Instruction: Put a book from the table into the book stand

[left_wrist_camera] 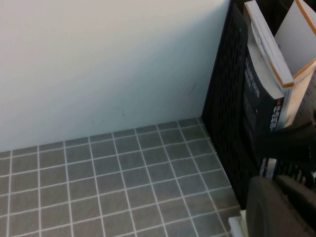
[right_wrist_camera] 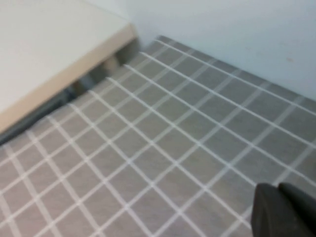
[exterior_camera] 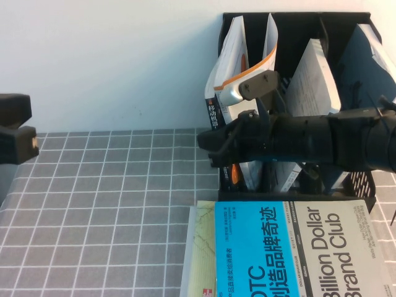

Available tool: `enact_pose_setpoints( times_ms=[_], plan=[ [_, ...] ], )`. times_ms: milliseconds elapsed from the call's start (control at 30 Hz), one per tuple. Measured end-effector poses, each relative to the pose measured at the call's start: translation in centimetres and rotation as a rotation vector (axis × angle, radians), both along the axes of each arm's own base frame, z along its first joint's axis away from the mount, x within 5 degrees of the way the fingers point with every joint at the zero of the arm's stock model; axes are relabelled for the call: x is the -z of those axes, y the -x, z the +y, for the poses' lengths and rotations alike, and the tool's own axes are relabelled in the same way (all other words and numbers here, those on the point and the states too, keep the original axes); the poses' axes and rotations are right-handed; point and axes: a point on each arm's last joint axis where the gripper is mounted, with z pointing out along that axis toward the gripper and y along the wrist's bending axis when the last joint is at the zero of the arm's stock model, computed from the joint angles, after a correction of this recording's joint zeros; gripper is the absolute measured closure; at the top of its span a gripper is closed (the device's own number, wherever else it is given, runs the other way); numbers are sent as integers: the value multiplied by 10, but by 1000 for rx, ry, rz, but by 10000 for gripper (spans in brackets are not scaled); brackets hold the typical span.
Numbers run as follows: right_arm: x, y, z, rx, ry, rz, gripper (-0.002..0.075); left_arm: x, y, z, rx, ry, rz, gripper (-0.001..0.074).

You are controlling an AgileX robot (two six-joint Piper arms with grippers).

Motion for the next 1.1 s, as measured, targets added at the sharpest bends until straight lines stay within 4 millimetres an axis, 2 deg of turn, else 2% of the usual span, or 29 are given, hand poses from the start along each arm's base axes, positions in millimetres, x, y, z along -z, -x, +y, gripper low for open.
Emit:
enact_pose_setpoints(
  times_ms=[100, 200, 400, 533, 633, 733, 900, 1000, 1100],
  plan=[
    [-3, 5, 4, -65, -41, 9, 728, -3, -1, -1, 3, 34, -27, 736],
    [-15, 10, 5, -96, -79, 0, 728, -8, -2, -3, 12, 69, -68, 736],
    [-66, 32, -6, -132, -65, -113, 728, -16, 5, -2, 35, 132, -140, 737],
    [-104, 50, -26, -89, 70, -239, 728, -19, 12, 2, 37, 140, -162, 738],
    [-120, 52, -42, -2, 127, -303, 728, -19, 14, 3, 37, 141, -165, 738],
    [-122, 40, -62, 101, 131, -287, 728, -15, 14, 3, 37, 134, -155, 738],
    [-106, 16, -87, 226, 125, -190, 728, -7, 13, 0, 45, 151, -118, 738],
    [-107, 14, -95, 248, 129, -193, 728, -5, 15, 0, 62, 172, -162, 738],
    [-126, 28, -102, 215, 144, -238, 728, -5, 24, 2, 102, 199, -314, 738]
  ],
)
